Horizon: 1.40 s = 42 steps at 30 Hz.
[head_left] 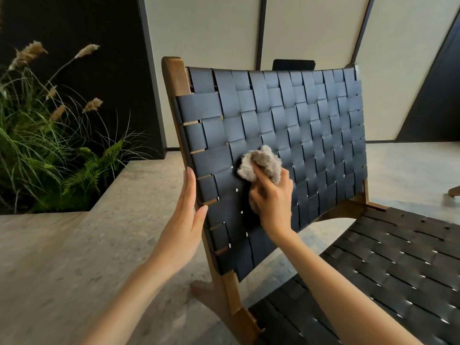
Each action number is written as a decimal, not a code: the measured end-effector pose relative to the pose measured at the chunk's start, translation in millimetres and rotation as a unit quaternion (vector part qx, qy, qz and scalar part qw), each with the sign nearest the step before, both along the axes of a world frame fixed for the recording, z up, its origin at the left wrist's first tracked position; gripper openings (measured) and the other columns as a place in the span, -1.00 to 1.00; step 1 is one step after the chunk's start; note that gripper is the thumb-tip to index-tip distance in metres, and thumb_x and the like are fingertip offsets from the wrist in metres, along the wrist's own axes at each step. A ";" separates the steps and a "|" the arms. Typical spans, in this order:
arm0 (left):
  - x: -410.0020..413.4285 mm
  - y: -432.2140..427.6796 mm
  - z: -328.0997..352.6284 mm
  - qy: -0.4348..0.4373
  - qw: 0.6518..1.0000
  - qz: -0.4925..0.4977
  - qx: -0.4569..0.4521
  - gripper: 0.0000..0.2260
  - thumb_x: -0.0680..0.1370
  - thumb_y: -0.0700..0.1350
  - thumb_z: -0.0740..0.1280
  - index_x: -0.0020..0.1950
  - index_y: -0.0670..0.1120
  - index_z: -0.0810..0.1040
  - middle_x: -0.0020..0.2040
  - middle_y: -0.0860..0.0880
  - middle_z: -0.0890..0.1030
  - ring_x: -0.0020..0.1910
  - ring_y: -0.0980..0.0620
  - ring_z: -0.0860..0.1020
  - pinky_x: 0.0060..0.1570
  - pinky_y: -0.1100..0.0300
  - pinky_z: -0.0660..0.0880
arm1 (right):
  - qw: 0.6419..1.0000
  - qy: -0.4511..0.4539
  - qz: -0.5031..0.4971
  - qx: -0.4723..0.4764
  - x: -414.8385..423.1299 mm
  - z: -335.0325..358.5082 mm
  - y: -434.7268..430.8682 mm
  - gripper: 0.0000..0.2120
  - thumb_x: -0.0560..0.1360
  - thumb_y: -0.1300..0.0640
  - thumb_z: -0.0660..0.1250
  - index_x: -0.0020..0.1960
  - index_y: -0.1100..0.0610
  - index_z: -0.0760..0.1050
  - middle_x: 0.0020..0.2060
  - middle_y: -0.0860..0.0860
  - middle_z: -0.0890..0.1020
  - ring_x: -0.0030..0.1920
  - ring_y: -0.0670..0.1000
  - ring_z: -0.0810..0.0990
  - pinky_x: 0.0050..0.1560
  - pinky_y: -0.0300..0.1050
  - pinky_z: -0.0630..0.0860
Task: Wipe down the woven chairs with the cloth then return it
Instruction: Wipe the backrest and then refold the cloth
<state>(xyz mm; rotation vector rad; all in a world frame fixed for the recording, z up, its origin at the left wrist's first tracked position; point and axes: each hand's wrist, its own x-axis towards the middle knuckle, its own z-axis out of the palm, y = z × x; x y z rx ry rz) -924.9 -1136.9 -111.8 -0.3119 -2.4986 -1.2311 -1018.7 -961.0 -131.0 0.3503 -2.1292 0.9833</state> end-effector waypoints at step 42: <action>-3.1 1.7 -4.4 -0.004 0.999 -0.002 0.044 -0.34 0.64 -0.13 0.11 0.32 0.42 -0.32 0.50 0.28 -0.26 0.42 0.36 -0.14 0.36 0.30 -0.11 | 0.989 -0.077 -0.118 -0.046 -5.5 -58.0 39.3 -0.81 0.57 0.20 0.25 0.15 0.03 0.45 0.02 0.01 0.51 -0.15 -0.26 0.51 -0.09 -0.26 0.55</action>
